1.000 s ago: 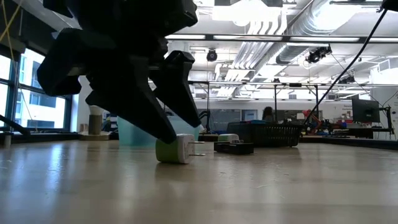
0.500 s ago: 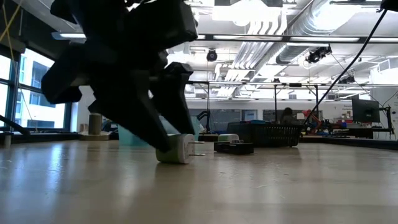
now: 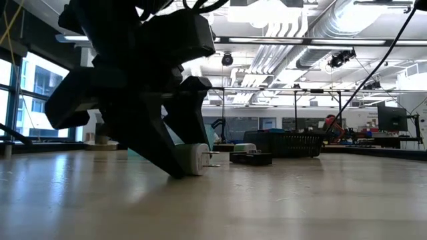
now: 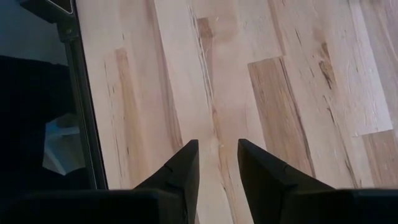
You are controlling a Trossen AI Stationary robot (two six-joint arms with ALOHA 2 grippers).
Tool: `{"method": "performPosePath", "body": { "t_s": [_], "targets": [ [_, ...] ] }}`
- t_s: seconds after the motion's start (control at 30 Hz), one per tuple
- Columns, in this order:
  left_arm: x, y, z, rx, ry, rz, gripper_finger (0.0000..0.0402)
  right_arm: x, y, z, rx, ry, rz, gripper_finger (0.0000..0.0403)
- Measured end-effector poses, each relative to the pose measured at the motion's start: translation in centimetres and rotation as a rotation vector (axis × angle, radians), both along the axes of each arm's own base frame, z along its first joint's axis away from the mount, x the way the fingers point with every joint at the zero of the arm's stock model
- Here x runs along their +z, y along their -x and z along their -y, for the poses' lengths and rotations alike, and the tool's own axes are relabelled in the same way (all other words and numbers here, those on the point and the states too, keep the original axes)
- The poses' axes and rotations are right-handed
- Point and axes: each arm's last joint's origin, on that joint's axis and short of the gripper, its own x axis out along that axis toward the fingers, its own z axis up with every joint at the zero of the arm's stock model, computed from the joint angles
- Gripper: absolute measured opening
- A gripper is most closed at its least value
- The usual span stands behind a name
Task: Pick & Place Office items
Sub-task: Put the bottom green charger adapter into the green bin
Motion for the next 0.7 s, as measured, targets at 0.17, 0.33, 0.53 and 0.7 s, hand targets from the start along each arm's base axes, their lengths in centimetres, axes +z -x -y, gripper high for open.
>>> {"method": "performPosePath", "body": {
  "t_s": [0.17,0.33,0.53,0.7],
  "targets": [
    [-0.01,-0.08,0.06,-0.013,-0.004,0.008,0.0215,0.04,-0.06,-0.06,0.000,-0.008,0.007,0.0097],
    [0.12,-0.10,0.24,-0.012,-0.003,0.024,0.0165,0.04,-0.06,-0.07,0.000,-0.008,0.008,0.0097],
    [0.33,-0.35,0.27,0.063,0.065,0.054,0.0124,0.05,-0.07,-0.07,-0.001,-0.007,0.010,0.0097],
    [0.96,-0.46,0.45,0.081,0.104,0.091,0.0124,0.05,-0.08,-0.08,-0.001,-0.008,0.012,0.0097]
  ]
}}
